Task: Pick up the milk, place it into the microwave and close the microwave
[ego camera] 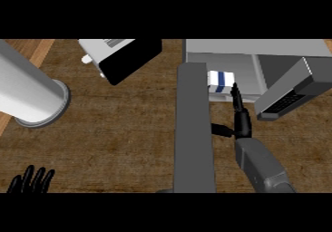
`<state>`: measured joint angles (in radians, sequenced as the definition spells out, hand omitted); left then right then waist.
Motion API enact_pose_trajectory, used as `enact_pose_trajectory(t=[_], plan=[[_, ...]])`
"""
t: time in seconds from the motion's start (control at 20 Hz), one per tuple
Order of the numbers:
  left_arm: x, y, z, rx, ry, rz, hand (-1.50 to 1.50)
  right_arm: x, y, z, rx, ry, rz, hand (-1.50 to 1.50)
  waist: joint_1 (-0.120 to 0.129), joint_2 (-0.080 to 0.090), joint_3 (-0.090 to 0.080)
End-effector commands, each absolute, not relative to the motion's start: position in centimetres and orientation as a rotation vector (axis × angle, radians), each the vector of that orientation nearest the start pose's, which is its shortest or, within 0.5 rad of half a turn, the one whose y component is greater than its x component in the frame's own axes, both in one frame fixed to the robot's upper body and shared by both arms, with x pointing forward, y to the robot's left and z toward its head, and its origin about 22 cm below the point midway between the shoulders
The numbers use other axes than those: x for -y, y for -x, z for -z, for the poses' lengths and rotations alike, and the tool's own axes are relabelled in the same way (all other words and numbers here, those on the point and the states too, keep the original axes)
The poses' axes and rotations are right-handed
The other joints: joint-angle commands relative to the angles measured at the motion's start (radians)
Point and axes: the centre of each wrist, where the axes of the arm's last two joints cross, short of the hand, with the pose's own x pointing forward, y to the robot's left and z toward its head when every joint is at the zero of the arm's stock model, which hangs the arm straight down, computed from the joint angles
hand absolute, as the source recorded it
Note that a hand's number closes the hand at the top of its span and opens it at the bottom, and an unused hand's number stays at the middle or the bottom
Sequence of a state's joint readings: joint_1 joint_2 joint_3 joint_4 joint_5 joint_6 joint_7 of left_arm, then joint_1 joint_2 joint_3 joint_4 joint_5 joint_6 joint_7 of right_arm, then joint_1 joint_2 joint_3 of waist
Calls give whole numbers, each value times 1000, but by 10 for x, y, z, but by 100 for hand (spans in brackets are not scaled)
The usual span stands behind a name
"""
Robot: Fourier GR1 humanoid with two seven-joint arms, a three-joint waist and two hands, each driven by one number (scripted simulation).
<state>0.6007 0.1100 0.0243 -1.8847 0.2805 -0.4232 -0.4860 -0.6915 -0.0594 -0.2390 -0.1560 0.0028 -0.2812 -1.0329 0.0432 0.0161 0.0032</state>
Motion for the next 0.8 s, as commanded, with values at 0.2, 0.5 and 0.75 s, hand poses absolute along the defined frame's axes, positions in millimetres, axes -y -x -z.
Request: enact_pose_trajectory(t=[0.2,0.5,0.75], plan=[[-281,-80,14,1803,293,4,-150,240,-301,135,1846,83,-76,-150,-25,-11,-2],[-270,-95,11,1769,299,5,-150,258,-266,152,1835,127,-76,-150,-53,-21,-4],[-270,-113,32,1751,410,91,-150,281,-239,160,1827,192,-33,-150,-52,-19,-4]])
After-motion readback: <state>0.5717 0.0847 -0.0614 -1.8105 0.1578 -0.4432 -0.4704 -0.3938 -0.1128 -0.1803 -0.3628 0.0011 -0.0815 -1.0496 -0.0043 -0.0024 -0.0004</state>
